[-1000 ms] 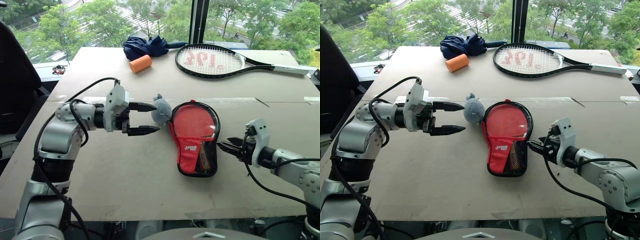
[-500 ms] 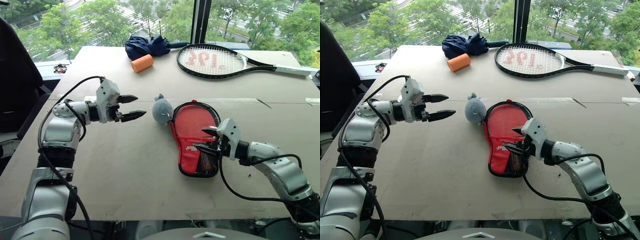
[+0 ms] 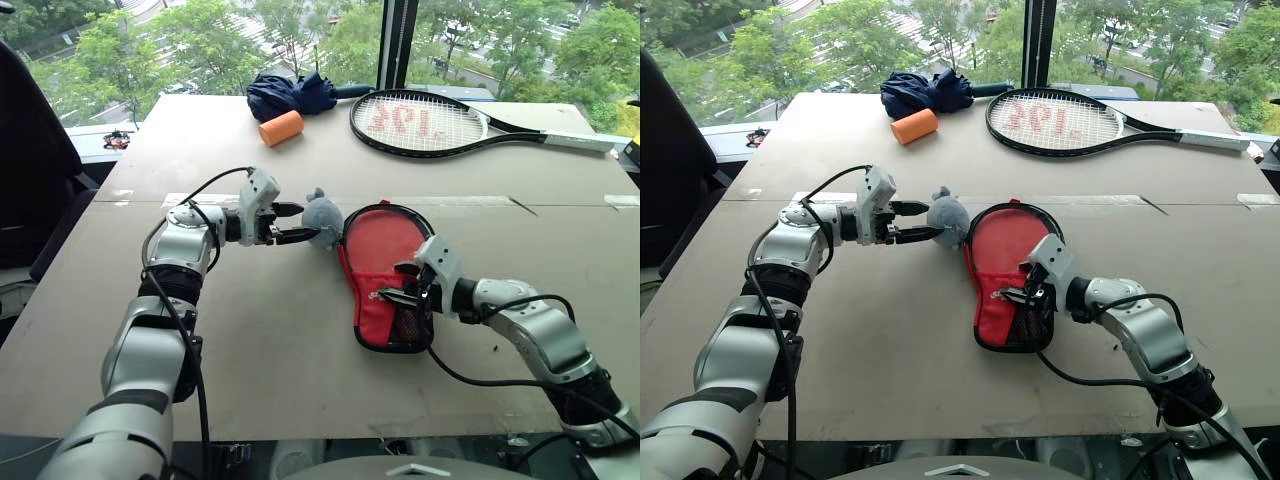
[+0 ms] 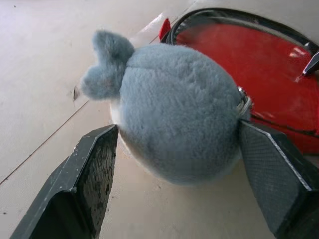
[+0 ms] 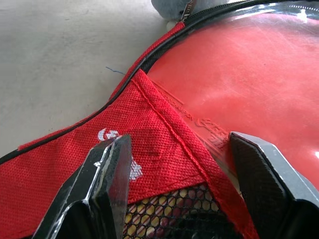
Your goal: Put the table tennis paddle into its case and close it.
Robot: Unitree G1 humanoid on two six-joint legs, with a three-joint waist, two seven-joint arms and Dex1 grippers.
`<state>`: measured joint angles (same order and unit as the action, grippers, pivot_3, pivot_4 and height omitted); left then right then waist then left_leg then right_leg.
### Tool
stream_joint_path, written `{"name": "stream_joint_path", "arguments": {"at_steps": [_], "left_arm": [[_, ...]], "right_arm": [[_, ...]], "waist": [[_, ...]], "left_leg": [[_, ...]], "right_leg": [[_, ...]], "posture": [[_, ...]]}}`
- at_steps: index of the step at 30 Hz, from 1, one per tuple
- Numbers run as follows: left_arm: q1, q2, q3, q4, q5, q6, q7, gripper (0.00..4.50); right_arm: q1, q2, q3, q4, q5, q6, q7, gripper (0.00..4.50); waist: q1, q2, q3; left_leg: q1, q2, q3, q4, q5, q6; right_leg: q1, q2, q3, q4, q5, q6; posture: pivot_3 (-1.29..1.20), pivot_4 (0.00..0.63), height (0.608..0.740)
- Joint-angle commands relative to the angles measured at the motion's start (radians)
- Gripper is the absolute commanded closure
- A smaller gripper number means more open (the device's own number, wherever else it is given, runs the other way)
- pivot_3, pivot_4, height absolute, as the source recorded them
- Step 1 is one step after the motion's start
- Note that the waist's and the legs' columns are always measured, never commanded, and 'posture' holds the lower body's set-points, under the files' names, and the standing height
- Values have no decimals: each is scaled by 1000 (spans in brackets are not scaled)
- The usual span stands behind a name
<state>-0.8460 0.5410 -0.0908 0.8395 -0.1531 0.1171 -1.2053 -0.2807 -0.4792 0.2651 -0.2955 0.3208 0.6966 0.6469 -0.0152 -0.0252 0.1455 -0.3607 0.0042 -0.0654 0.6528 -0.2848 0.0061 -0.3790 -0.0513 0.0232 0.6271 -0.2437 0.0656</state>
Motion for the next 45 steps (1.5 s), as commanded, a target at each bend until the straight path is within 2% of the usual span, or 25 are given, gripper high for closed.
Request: {"name": "stream_joint_path", "arguments": {"at_steps": [1,5,9,10,15,20,35,45], "left_arm": [[-28,-30,-7,43,25,-43,-2,709],[-45,-52,12,93,31,-77,2,1891],[-70,-53,63,129,-7,-71,-7,3697],[-76,-51,76,137,-15,-74,-8,4371],[-149,-46,129,226,-4,-128,88,4448],[-233,-73,90,339,93,-202,258,4448],[-404,-251,30,487,298,-218,696,4448],[-514,-439,-25,515,419,-208,963,4448]], "right_arm": [[11,9,12,23,-9,43,-9,1414],[14,12,25,17,-13,66,-7,1377],[12,-2,48,19,-32,83,-3,1377],[12,-3,52,20,-36,86,-3,1377],[9,-15,82,29,-52,121,6,1377],[20,-22,94,31,-67,117,10,1377],[19,-21,146,37,-124,85,31,1377],[18,-13,141,36,-132,93,40,1377]], "waist": [[0,0,0],[1,0,-1],[1,0,-1],[0,0,-1],[0,-1,-2],[1,-1,-2],[0,-4,-4],[1,-4,-4]], "left_leg": [[0,0,0,0,0,0],[0,0,0,0,0,0],[0,0,-1,0,0,0],[0,0,-1,0,0,0],[0,0,-2,0,0,0],[0,0,-2,0,0,0],[0,0,-7,0,0,0],[-1,-1,-9,0,1,-1]], "right_leg": [[0,0,0,0,0,0],[0,0,0,0,0,0],[0,0,-1,0,0,0],[0,0,-1,0,0,0],[0,0,-1,0,0,0],[0,0,-2,0,0,0],[1,1,-5,1,0,1],[1,1,-6,1,1,2]], "posture": [[0,150,740],[0,150,740],[0,150,740],[0,150,740],[0,150,740],[0,150,740],[0,150,740],[0,150,740]]}}
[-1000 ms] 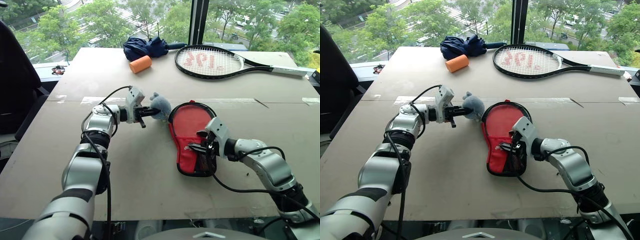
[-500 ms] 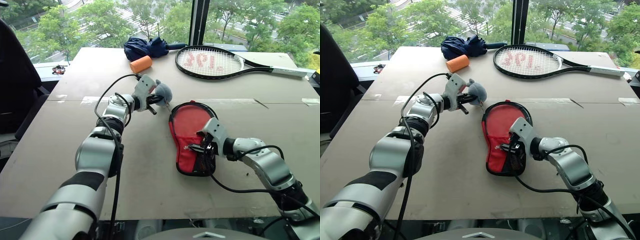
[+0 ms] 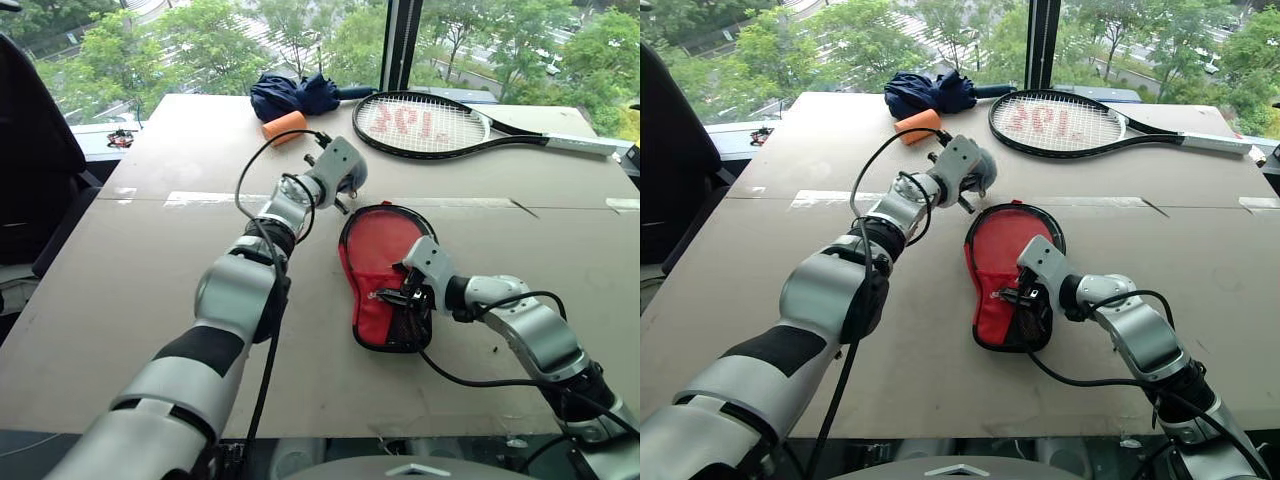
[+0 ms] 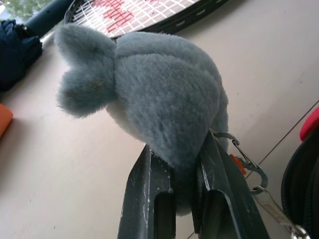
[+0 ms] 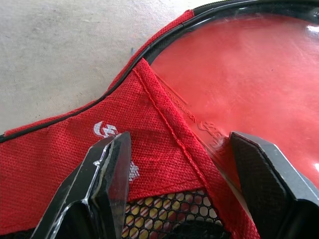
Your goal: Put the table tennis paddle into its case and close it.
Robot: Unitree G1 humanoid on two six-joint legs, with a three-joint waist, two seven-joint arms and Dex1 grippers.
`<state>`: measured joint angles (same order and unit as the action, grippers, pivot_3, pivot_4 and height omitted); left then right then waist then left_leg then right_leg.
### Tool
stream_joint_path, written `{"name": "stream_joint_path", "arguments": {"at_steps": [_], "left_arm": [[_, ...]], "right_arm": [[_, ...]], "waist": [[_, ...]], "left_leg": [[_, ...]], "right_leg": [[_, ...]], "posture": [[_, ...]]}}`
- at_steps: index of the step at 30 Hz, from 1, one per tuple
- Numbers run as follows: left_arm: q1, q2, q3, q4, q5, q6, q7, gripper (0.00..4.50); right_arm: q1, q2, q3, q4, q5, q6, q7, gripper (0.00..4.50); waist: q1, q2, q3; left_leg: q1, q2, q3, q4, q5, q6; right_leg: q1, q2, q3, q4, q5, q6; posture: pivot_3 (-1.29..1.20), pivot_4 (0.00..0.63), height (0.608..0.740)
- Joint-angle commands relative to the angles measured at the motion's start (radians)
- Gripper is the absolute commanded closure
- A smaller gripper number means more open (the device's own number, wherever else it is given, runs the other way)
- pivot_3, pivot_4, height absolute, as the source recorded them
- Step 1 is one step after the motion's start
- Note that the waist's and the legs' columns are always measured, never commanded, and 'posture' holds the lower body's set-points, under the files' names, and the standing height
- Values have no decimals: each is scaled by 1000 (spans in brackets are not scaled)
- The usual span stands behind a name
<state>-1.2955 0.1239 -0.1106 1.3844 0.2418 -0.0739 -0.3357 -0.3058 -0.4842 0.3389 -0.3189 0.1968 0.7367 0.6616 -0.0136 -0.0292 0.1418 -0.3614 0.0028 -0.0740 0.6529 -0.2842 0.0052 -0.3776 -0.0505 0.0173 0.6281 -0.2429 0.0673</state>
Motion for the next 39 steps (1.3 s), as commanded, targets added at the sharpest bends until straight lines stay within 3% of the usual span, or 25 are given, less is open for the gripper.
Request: {"name": "stream_joint_path", "arguments": {"at_steps": [1,9,15,20,25,26,31,39], "left_arm": [[-73,-40,-14,-28,39,-19,119,4448],[-105,-156,-2,-28,49,-47,151,4448],[-112,-252,108,-46,-76,-92,-34,4448],[-81,-268,103,-51,-76,-114,-189,4448],[-67,-245,117,-46,-76,-82,-184,4448],[-67,-238,119,-46,-75,-80,-179,3639],[-71,-216,179,-61,-144,-108,-257,1426],[-39,-95,264,-133,-298,-79,-626,1426]], "right_arm": [[45,-7,67,59,-9,54,24,1377],[53,3,64,47,-9,63,21,1377],[58,13,61,41,-9,68,15,1377],[62,23,58,40,-10,69,14,1377],[64,28,56,42,-11,67,13,1377],[64,29,55,43,-12,66,13,1377],[67,30,42,41,-12,60,10,1377],[114,24,-66,-70,74,54,23,1377]], "waist": [[-1,0,0],[2,0,0],[3,1,0],[1,2,0],[1,3,-1],[1,3,-1],[0,3,-1],[-2,4,-1]], "left_leg": [[0,0,0,0,0,0],[0,0,-1,0,1,-2],[-1,0,-2,-1,1,-2],[-1,0,-2,-1,2,-3],[-1,0,-2,-2,2,-3],[-1,0,-2,-2,2,-3],[-1,0,-2,-2,2,-3],[-1,0,-2,-2,2,-3]], "right_leg": [[0,0,0,0,0,0],[0,0,-1,0,0,0],[0,-1,-2,0,0,0],[0,0,-2,-1,0,0],[0,0,-2,-1,0,0],[0,0,-2,-1,0,0],[0,0,-2,-1,0,0],[0,0,-2,-1,0,0]], "posture": [[0,150,740],[0,150,740],[0,150,740],[0,150,740],[0,150,740],[0,150,740],[0,150,740],[0,150,740]]}}
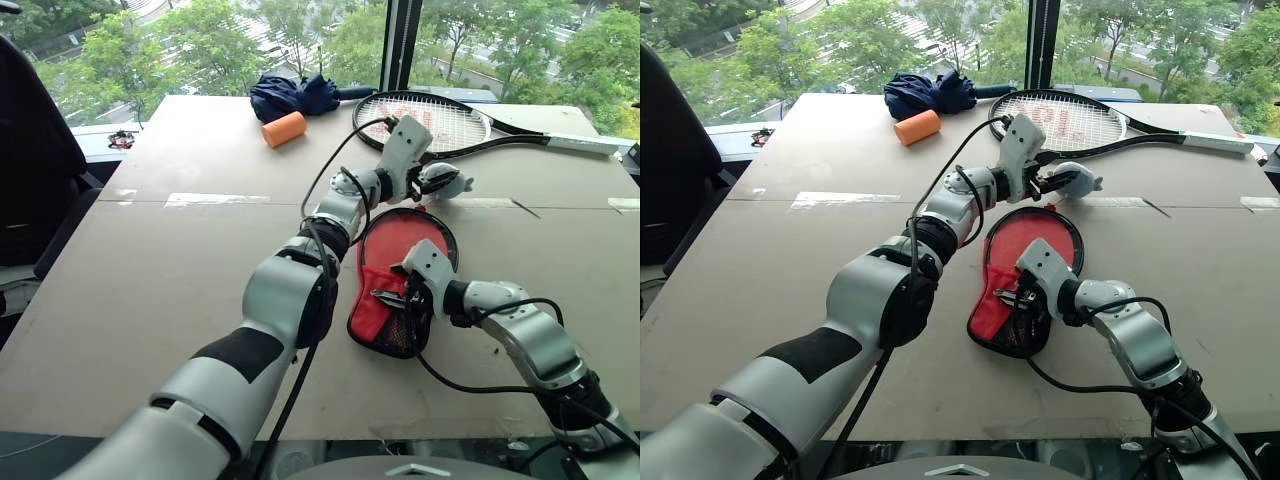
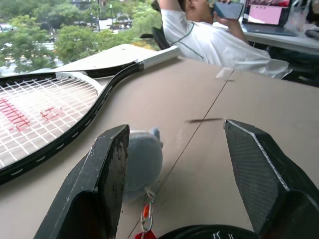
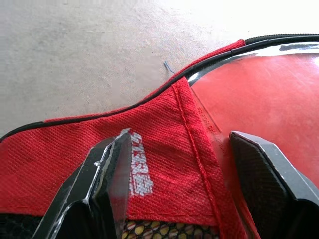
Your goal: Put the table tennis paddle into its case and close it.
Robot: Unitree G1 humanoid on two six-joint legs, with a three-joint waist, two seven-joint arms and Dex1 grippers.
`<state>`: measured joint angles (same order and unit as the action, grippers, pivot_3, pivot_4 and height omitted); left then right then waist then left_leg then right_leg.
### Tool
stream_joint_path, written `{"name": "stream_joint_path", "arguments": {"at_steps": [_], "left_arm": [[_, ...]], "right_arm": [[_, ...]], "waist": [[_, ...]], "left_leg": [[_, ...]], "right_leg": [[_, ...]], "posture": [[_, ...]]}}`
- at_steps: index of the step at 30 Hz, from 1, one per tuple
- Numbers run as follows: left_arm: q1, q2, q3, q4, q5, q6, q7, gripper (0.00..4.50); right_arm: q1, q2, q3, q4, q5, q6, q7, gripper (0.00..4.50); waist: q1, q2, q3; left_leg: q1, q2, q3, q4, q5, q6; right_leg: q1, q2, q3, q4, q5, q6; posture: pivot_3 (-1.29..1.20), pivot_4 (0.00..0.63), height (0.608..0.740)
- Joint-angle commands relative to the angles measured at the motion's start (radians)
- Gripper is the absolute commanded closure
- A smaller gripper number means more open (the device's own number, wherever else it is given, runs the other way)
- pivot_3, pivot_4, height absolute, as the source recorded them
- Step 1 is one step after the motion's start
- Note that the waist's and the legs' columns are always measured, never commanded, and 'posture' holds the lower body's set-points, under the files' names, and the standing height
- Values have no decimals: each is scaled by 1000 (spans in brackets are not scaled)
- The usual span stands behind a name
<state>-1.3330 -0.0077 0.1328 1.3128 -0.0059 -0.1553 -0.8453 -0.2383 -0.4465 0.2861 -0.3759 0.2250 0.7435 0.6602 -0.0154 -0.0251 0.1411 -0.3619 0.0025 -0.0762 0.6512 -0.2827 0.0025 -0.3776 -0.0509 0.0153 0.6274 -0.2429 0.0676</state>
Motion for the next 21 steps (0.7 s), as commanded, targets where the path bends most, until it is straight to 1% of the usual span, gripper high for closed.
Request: {"name": "stream_joint_path", "arguments": {"at_steps": [1,4,7,11,13,15,17,19,21], "left_arm": [[8,50,15,-70,-53,11,-148,1426],[59,94,-24,-105,-30,24,-208,1426],[163,125,-94,-176,9,7,-252,1426],[283,138,-164,-304,24,19,-288,1426],[347,136,-202,-382,33,34,-288,1426],[397,121,-238,-450,47,47,-261,1426],[423,97,-259,-495,54,83,-212,1426],[439,85,-279,-523,65,122,-174,1426],[458,86,-306,-543,87,159,-141,1426]], "right_arm": [[56,-17,-27,-32,63,51,29,1377],[85,-30,-67,-89,104,25,48,1377],[117,-69,-151,-158,158,30,62,1377],[143,-163,-278,-197,217,55,88,1377],[137,-217,-364,-184,248,68,105,1377],[100,-248,-433,-145,273,64,108,1377],[32,-242,-462,-92,272,46,74,1377],[-47,-213,-454,-26,229,14,8,1377],[-137,-184,-400,55,148,-16,-68,1377]], "waist": [[0,0,0],[4,0,0],[3,1,1],[5,3,4],[7,3,4],[7,3,4],[6,3,4],[3,3,4],[1,4,4]], "left_leg": [[0,0,0,0,0,0],[0,0,0,0,0,0],[0,0,0,0,0,0],[-2,0,1,1,0,0],[-2,0,0,2,0,0],[-2,0,1,2,0,0],[-2,0,1,2,0,0],[-1,0,1,2,0,0],[-1,0,1,2,0,0]], "right_leg": [[0,0,0,0,0,0],[0,0,0,0,0,0],[1,-1,0,-1,0,0],[0,-1,1,-1,0,0],[0,-1,0,-1,0,0],[1,-1,1,-1,0,0],[1,-1,1,-1,0,0],[1,-1,2,0,0,0],[1,-1,1,0,0,0]], "posture": [[0,150,740],[0,150,740],[0,150,740],[0,150,740],[0,150,740],[0,150,740],[0,150,740],[0,150,740],[0,150,740]]}}
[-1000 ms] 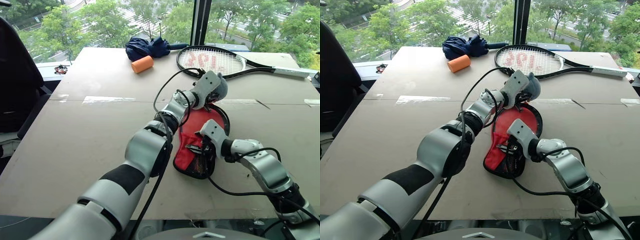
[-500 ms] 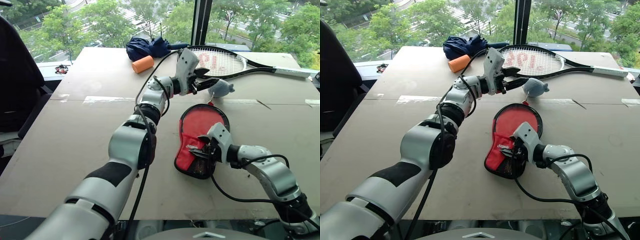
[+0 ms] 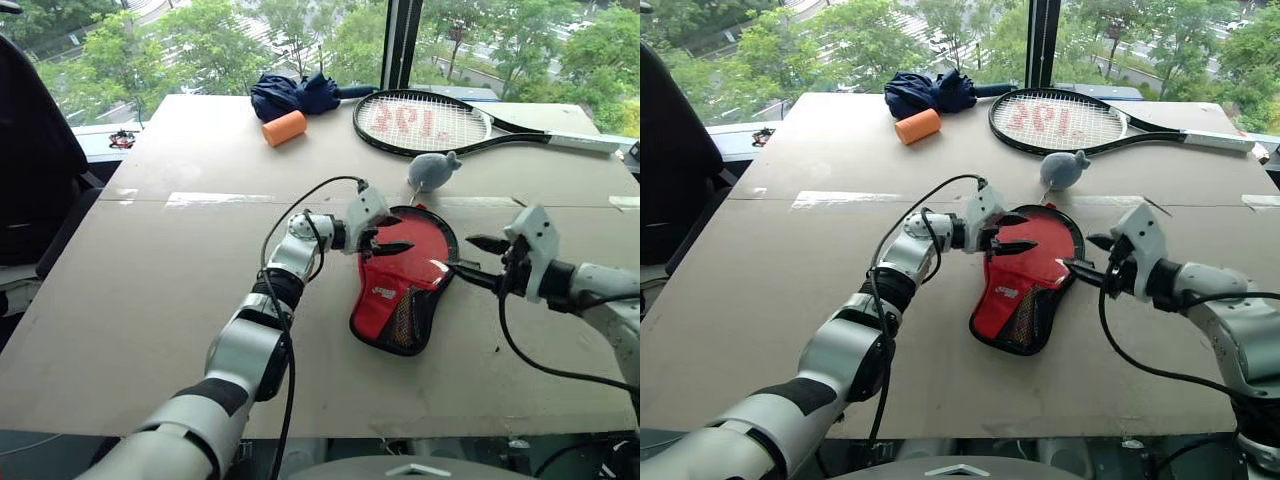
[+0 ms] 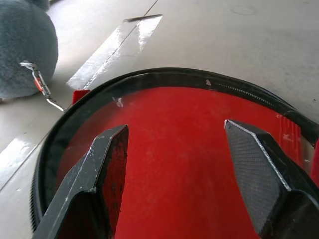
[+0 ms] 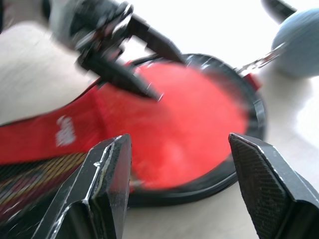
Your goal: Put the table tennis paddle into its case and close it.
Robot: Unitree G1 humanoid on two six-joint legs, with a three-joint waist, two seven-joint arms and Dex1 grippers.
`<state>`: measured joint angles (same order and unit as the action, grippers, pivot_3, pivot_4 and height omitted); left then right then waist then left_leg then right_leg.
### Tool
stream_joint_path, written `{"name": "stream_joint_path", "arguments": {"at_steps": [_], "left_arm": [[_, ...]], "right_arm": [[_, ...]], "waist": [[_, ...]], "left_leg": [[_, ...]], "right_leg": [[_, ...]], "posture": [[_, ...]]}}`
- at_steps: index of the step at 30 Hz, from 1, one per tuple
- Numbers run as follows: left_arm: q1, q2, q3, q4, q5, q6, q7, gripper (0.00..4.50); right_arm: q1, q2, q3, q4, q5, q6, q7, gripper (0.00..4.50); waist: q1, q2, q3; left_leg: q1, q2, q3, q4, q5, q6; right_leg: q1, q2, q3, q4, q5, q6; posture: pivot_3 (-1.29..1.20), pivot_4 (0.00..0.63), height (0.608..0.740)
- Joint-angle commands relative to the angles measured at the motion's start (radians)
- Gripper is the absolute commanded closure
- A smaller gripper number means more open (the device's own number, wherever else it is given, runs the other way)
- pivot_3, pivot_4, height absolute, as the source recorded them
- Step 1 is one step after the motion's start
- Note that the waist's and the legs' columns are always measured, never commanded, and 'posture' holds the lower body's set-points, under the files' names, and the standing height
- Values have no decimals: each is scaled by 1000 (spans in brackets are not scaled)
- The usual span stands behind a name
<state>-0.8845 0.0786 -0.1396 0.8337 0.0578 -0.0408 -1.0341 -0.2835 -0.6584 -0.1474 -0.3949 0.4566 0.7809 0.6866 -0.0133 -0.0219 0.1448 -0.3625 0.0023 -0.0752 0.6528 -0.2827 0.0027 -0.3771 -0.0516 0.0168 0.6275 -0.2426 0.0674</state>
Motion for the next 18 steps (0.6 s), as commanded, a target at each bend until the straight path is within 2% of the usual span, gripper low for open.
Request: {"name": "stream_joint_path", "arguments": {"at_steps": [1,5,10,11,12,13,18], "left_arm": [[19,2,-48,-71,36,70,66,1426],[66,18,-91,-118,54,139,91,1426],[75,12,-99,-146,44,173,127,1426],[78,7,-101,-151,42,178,133,1330],[81,4,-104,-157,40,183,138,1330],[85,2,-107,-163,39,187,143,1330],[110,-1,-115,-204,31,207,158,1330]], "right_arm": [[-143,50,57,127,-118,-67,-131,1377],[-346,155,111,410,-219,-134,-242,1377],[-557,268,74,783,-234,-271,-280,1377],[-613,285,69,888,-234,-316,-266,790],[-660,295,69,979,-242,-359,-260,588],[-705,305,61,1076,-253,-418,-275,93],[-846,325,30,1409,-277,-625,-309,38]], "waist": [[-4,1,0],[-8,2,-1],[-2,3,-1],[-2,3,-1],[-3,4,-1],[-3,4,-1],[-1,5,-1]], "left_leg": [[0,0,0,0,0,0],[1,0,1,-1,0,0],[1,0,1,-1,0,0],[1,0,1,-1,0,0],[1,0,2,-1,0,0],[1,0,2,-1,0,0],[1,0,2,-1,0,0]], "right_leg": [[0,0,0,0,0,0],[-1,1,2,1,0,0],[-1,1,1,1,0,0],[-1,0,1,1,0,-1],[-1,0,2,1,0,-1],[-1,0,2,1,1,-1],[-1,-1,2,0,1,-1]], "posture": [[0,150,740],[0,150,740],[0,150,740],[0,150,740],[0,150,740],[0,150,740],[0,150,740]]}}
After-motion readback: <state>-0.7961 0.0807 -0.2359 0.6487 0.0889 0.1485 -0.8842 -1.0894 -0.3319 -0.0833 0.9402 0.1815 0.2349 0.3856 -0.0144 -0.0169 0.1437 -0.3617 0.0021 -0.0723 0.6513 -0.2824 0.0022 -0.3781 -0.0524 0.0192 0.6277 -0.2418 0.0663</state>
